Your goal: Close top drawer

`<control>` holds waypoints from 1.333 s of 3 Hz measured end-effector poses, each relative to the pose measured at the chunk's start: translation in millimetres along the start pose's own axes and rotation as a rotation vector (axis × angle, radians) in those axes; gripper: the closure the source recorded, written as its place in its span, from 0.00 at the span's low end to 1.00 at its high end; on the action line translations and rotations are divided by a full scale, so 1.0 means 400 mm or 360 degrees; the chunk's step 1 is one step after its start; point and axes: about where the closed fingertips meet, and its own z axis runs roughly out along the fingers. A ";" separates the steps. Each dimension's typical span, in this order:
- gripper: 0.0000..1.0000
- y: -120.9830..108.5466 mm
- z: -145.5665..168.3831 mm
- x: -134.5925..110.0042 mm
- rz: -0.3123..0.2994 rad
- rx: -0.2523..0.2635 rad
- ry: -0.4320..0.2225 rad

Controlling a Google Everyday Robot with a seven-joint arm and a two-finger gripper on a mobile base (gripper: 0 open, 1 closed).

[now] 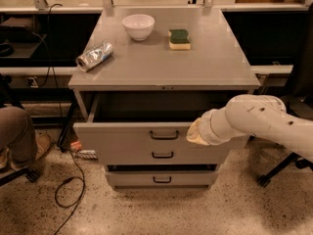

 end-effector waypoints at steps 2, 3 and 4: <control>1.00 0.001 0.008 0.044 0.0001 -0.0003 0.0076; 1.00 -0.015 0.024 0.134 0.0037 0.0015 0.0179; 1.00 -0.057 0.040 0.220 0.0059 0.0062 0.0268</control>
Offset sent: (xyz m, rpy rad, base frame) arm 0.0033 -0.0332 -0.0197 -0.0876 0.0176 -0.0436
